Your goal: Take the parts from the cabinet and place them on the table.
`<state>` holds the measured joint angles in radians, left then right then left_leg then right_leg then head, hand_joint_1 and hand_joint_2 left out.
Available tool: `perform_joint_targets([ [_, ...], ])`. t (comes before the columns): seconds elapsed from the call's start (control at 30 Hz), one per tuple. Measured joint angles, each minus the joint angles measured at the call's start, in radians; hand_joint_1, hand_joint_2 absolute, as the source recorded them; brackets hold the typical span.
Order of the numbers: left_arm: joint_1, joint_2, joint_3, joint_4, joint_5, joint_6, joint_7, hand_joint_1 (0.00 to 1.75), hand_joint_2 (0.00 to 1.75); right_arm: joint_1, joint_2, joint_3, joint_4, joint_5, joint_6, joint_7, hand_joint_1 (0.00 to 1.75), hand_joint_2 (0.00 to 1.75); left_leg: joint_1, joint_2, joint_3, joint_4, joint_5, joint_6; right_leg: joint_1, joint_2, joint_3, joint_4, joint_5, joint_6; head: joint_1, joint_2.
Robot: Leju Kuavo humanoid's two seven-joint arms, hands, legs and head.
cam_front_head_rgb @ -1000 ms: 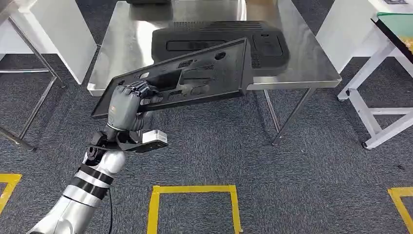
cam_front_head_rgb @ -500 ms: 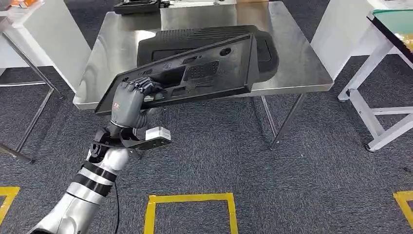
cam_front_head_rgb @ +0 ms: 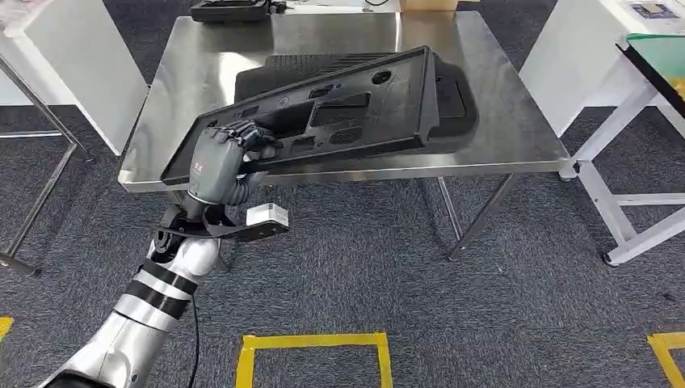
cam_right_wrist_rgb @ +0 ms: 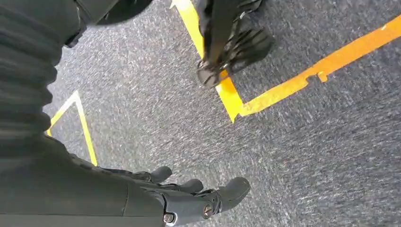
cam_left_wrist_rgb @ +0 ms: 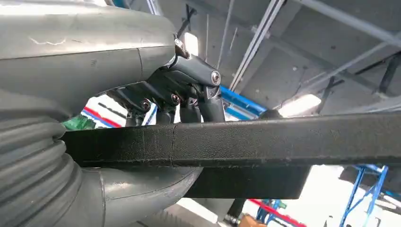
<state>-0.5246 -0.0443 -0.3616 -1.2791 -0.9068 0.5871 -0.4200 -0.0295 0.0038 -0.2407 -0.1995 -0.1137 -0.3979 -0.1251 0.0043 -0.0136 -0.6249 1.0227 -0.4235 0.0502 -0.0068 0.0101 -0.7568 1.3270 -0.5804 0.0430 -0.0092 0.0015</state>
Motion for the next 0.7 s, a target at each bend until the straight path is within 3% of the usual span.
perform_joint_targets([
  [0.03,0.000,0.000,0.000,0.003,-0.002,-0.001,0.000,1.75,1.75,0.003,0.000,0.000,0.000,0.000,0.000,0.001,0.00,1.75,0.000,-0.003,0.009,0.000,-0.008,-0.002,-0.003,0.000,0.003,-0.039,0.027,0.012,0.001,0.000],
  [0.07,0.000,-0.001,-0.001,0.003,-0.002,-0.002,0.000,1.75,1.75,0.005,-0.002,0.000,0.000,0.000,0.000,0.001,0.00,1.75,0.000,-0.005,0.020,0.000,-0.015,-0.005,-0.005,-0.001,0.025,-0.111,0.071,0.028,0.000,0.000],
  [0.13,-0.001,-0.002,-0.001,0.004,-0.002,-0.002,0.000,1.75,1.75,0.006,-0.003,0.000,0.000,0.001,0.000,0.001,0.00,1.75,0.001,-0.005,0.040,-0.002,-0.033,-0.013,-0.007,-0.007,0.090,-0.295,0.183,0.046,0.001,0.000],
  [0.17,-0.004,-0.004,-0.002,0.006,-0.002,-0.002,0.000,1.75,1.75,0.007,-0.003,0.000,0.001,0.001,0.001,0.001,0.00,1.75,-0.004,-0.006,0.048,0.003,-0.041,-0.019,-0.002,-0.011,0.090,-0.325,0.197,0.029,0.001,0.000],
  [0.2,-0.007,-0.006,-0.003,0.008,-0.002,-0.002,0.000,1.75,1.75,0.002,-0.003,0.000,0.000,0.002,0.001,0.001,0.00,1.75,-0.006,-0.007,0.045,-0.005,-0.045,-0.025,0.003,-0.012,0.099,-0.326,0.176,-0.003,0.003,0.000],
  [0.23,-0.008,-0.008,-0.004,0.009,-0.003,-0.003,0.001,1.75,1.75,0.000,-0.003,0.000,0.000,0.003,0.001,0.001,0.00,1.75,-0.005,-0.007,0.047,-0.008,-0.048,-0.031,0.008,-0.009,0.108,-0.327,0.188,-0.010,0.000,0.000],
  [0.3,-0.010,-0.010,-0.006,0.009,-0.003,-0.004,0.002,1.75,1.75,0.002,-0.002,0.000,0.000,0.003,0.002,0.001,0.00,1.75,-0.006,-0.007,0.064,-0.002,-0.053,-0.042,-0.004,-0.010,0.126,-0.333,0.190,-0.025,0.000,0.000],
  [0.37,-0.013,-0.010,-0.007,0.010,-0.003,-0.004,0.002,1.75,1.75,0.005,-0.002,0.000,0.000,0.004,0.003,0.001,0.00,1.75,-0.003,0.002,0.015,0.083,-0.057,-0.047,-0.008,-0.009,0.146,-0.336,0.180,-0.040,-0.004,0.000],
  [0.4,-0.013,-0.010,-0.008,0.011,-0.003,-0.004,0.002,1.75,1.75,0.005,-0.003,0.000,0.000,0.004,0.003,0.001,0.00,1.75,-0.001,0.004,-0.031,0.160,-0.071,-0.051,-0.008,-0.009,0.155,-0.336,0.173,-0.048,-0.003,0.000],
  [0.47,-0.007,-0.010,-0.010,0.016,-0.003,-0.004,0.002,1.75,1.75,0.005,-0.003,0.000,0.000,0.004,0.003,0.000,0.00,1.75,0.001,0.006,-0.119,0.286,-0.138,-0.059,-0.006,-0.007,0.173,-0.336,0.156,-0.052,-0.003,0.000],
  [0.5,-0.005,-0.010,-0.011,0.019,-0.003,-0.004,0.002,1.75,1.75,0.005,-0.004,0.000,0.000,0.004,0.003,0.001,0.00,1.75,0.001,0.006,-0.143,0.304,-0.155,-0.060,-0.006,-0.005,0.185,-0.336,0.148,-0.051,-0.003,0.000],
  [0.53,-0.005,-0.010,-0.012,0.021,-0.003,-0.005,0.003,1.75,1.75,0.006,-0.004,0.000,0.000,0.004,0.003,0.001,0.00,1.75,0.001,0.007,-0.149,0.283,-0.146,-0.059,-0.006,-0.003,0.200,-0.336,0.137,-0.049,-0.003,0.000],
  [0.57,-0.005,-0.009,-0.013,0.021,-0.003,-0.005,0.003,1.75,1.75,0.006,-0.004,0.000,0.000,0.005,0.003,0.000,0.00,1.75,0.001,0.008,-0.137,0.235,-0.118,-0.057,-0.006,-0.001,0.215,-0.336,0.127,-0.047,-0.003,0.000],
  [0.63,-0.007,-0.009,-0.014,0.022,-0.003,-0.005,0.003,1.75,1.75,0.006,-0.003,0.000,0.000,0.006,0.005,0.001,0.00,1.75,0.000,0.009,-0.082,0.070,0.009,-0.046,-0.006,0.000,0.247,-0.336,0.103,-0.041,-0.003,0.000],
  [0.67,-0.008,-0.009,-0.014,0.024,-0.002,-0.005,0.005,1.75,1.75,0.006,-0.001,0.000,0.001,0.006,0.005,0.001,0.00,1.75,-0.003,0.010,-0.068,0.002,0.078,-0.037,-0.002,0.002,0.253,-0.335,0.093,-0.037,-0.004,0.000],
  [0.7,-0.011,-0.010,-0.014,0.026,-0.001,-0.005,0.006,1.75,1.75,0.004,-0.001,0.000,0.000,0.006,0.005,0.001,0.00,1.75,-0.005,0.009,-0.066,-0.002,0.052,-0.034,0.004,0.007,0.260,-0.333,0.083,-0.029,-0.005,0.000],
])
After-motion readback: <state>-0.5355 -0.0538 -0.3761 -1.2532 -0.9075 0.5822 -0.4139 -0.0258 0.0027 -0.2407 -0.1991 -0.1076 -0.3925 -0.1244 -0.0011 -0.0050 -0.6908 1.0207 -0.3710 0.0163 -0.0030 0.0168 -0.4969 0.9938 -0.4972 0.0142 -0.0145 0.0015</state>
